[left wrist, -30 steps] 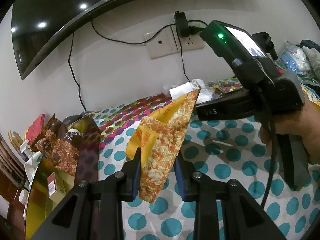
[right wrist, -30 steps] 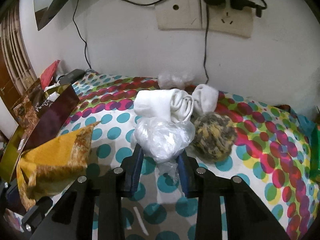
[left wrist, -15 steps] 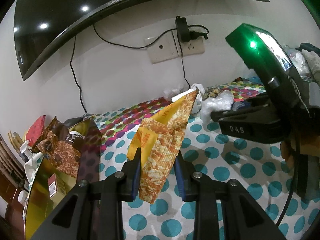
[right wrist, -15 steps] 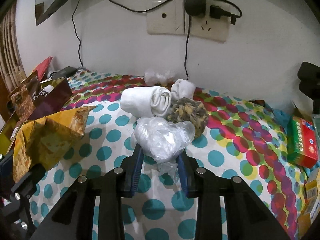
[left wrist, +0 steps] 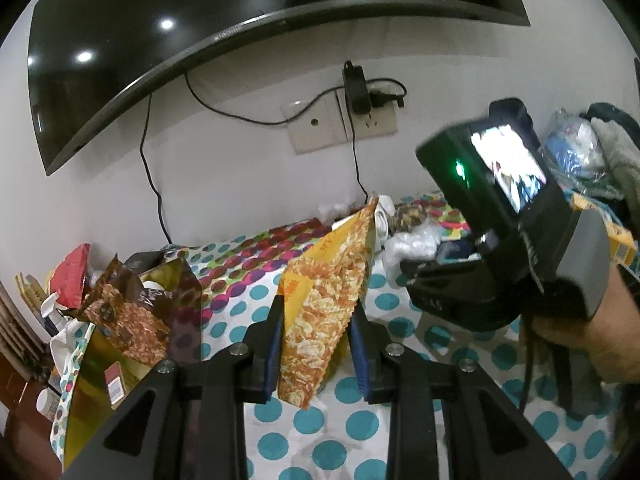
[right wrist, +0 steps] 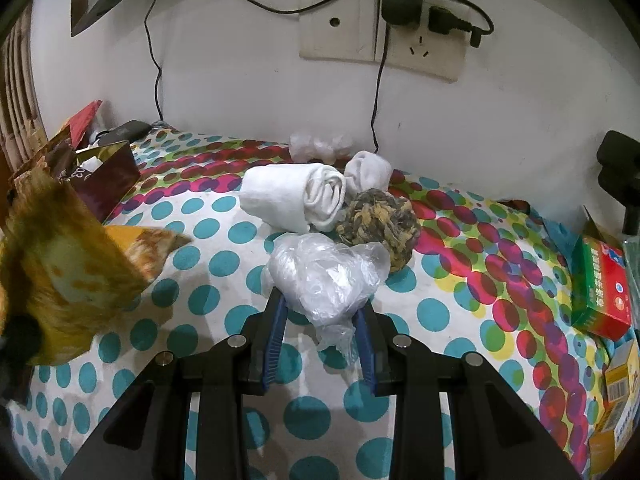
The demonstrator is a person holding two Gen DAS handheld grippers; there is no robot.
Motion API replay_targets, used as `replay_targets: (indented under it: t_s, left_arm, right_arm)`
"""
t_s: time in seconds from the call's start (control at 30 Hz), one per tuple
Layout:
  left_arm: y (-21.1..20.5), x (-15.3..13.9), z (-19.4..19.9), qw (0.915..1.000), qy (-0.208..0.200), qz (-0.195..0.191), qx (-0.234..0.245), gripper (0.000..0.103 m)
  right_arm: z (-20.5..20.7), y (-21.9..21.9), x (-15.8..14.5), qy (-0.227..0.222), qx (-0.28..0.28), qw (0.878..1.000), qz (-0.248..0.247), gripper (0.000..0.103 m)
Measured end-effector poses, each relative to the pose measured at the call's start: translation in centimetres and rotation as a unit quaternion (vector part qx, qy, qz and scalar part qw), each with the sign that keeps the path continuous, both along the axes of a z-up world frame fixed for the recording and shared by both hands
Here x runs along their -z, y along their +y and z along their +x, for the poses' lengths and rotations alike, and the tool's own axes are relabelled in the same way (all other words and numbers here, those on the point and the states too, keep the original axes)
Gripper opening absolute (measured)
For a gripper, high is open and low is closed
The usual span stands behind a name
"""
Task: Organize objects
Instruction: 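Carry the yellow chip bag onto the gold tray and open the left gripper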
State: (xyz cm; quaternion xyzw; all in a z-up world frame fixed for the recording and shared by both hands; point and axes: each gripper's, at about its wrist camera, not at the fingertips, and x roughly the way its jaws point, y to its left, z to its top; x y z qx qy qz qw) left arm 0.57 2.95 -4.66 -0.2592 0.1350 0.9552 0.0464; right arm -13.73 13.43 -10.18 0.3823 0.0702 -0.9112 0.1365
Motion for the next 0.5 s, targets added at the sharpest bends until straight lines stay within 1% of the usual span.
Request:
replay_targets:
  t_s: [0.1, 0.27, 0.4, 0.5]
  left_arm:
    - [-0.7, -1.1, 0.1, 0.9999, -0.003, 0.013, -0.003, 0.03]
    - [-1.8, -2.6, 0.0, 0.9996, -0.001, 0.023, -0.014, 0.03]
    - [-2.5, -4.0, 0.0, 0.9992, -0.004, 0.037, -0.014, 0.029]
    - [-2.8, -4.9, 0.1, 0.9991, -0.002, 0.04, -0.015, 0.029]
  right_arm:
    - [-0.1, 0.2, 0.0, -0.001, 0.004, 1.0, -0.004, 0.03]
    - [-0.3, 0.4, 0.2, -0.009, 0.006, 1.0, -0.007, 0.03]
    - [-0.5, 0.5, 0.3, -0.013, 0.007, 1.0, -0.009, 0.03]
    - [-0.5, 0.5, 0.3, -0.013, 0.007, 1.0, -0.008, 0.03]
